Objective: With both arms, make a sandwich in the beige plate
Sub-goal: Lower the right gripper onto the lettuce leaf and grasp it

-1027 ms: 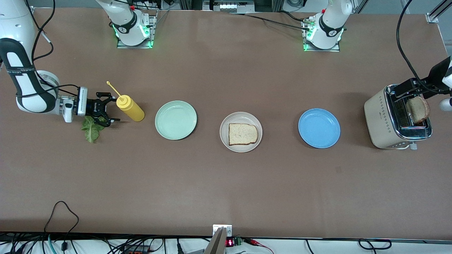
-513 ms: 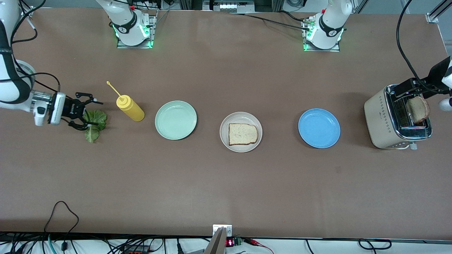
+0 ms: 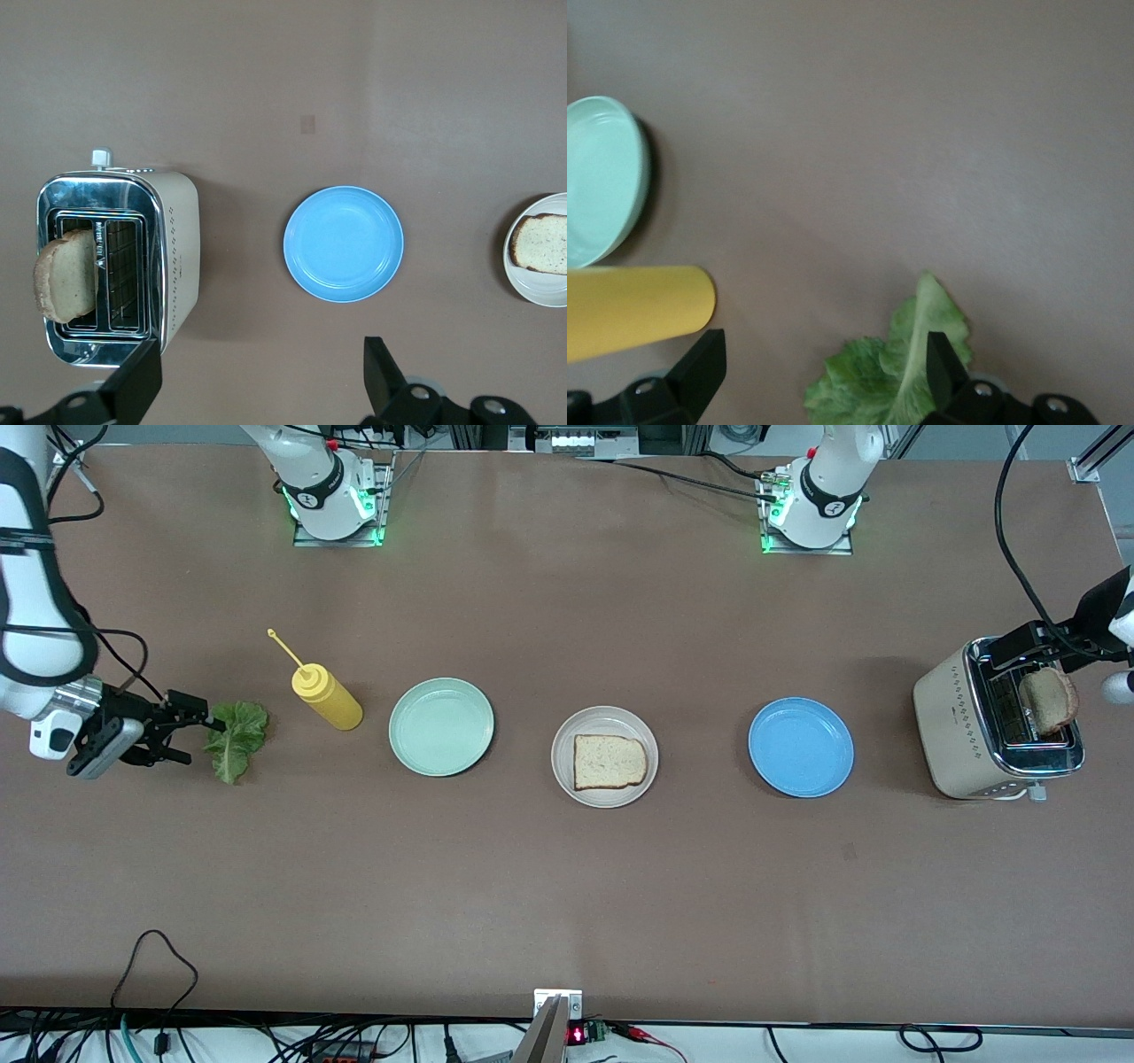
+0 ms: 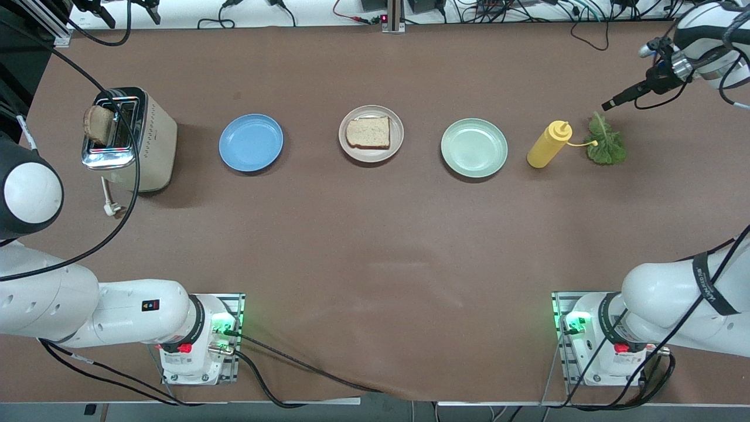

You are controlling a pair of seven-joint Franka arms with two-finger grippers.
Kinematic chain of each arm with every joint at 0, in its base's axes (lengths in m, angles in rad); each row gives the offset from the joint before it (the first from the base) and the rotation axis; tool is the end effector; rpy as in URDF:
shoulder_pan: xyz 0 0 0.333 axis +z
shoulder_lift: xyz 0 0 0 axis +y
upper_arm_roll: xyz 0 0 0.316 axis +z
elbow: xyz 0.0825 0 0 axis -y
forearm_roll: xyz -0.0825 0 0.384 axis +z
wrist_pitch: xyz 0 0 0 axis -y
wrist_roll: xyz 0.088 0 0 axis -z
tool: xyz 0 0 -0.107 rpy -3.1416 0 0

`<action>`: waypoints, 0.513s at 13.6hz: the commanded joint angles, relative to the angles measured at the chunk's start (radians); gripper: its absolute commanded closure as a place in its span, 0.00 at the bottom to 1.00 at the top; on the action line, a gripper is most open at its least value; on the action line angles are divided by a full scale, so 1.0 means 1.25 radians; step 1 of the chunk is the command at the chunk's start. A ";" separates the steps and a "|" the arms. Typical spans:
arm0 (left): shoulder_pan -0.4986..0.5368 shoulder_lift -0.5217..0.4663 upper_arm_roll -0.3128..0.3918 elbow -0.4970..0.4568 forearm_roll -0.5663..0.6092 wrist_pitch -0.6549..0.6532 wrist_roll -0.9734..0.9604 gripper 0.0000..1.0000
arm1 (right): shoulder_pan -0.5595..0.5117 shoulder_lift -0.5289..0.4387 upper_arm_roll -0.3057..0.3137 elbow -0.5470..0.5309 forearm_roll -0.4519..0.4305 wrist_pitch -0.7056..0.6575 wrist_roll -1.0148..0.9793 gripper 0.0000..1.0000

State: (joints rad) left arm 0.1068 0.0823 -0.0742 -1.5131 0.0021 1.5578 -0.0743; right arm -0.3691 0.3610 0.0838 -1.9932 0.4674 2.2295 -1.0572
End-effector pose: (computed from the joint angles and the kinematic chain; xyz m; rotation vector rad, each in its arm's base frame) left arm 0.5776 0.0209 0.6041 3.1333 0.1678 -0.0588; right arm 0.5750 -0.1557 0.2733 -2.6892 -0.6231 -0.1940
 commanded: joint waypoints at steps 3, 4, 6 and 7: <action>0.003 -0.012 -0.002 -0.001 0.002 -0.006 0.014 0.00 | 0.015 0.018 0.056 0.003 -0.287 0.124 0.445 0.00; 0.003 -0.012 -0.002 -0.001 0.002 -0.002 0.014 0.00 | 0.016 0.028 0.062 0.002 -0.352 0.142 0.528 0.00; 0.003 -0.012 -0.002 -0.001 0.002 -0.001 0.014 0.00 | 0.017 0.047 0.063 0.002 -0.453 0.152 0.643 0.00; 0.003 -0.012 -0.002 -0.001 0.001 -0.001 0.013 0.00 | 0.017 0.057 0.063 -0.001 -0.477 0.164 0.675 0.00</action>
State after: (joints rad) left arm 0.1067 0.0823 -0.0742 -1.5131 0.0021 1.5590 -0.0743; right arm -0.3426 0.4072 0.1580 -1.9943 -0.0617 2.4035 -0.3032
